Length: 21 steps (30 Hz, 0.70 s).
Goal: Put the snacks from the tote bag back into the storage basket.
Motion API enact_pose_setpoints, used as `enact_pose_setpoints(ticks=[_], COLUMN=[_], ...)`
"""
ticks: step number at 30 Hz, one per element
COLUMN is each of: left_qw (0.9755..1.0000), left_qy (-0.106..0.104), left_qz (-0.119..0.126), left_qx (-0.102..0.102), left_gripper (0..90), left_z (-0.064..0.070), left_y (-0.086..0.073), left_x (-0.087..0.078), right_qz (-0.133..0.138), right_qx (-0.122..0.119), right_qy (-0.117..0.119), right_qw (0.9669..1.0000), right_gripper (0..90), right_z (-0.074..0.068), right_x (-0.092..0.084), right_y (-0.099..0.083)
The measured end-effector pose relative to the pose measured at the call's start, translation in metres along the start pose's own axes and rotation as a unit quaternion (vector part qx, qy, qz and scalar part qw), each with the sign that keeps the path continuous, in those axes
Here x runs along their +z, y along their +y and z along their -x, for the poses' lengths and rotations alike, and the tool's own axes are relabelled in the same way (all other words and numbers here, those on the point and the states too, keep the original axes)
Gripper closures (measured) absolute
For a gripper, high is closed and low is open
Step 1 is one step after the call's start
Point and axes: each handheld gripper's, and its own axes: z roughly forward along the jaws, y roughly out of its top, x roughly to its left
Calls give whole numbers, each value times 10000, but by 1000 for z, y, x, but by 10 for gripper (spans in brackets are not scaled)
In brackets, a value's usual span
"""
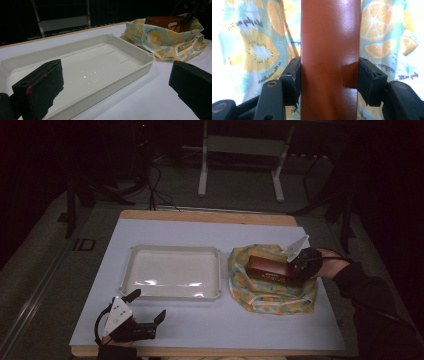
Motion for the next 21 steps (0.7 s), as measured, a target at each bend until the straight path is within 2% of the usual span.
enact_pose_setpoints(ticks=[4,14,21], left_qw=[10000,10000,10000], left_qy=[-13,-27,-24], left_qz=[-14,-2,-6], left_qx=[1,3,7], left_gripper=[0,0,0], left_z=[0,0,1], left_y=[0,0,0], left_x=[0,1,1], right_qz=[40,172,243], right_qx=[78,19,-46], right_qy=[5,-89,-239], right_qw=[10000,9998,9994], right_gripper=[427,428,428], right_z=[1,4,7], right_x=[-8,-29,-48], right_y=[2,13,24])
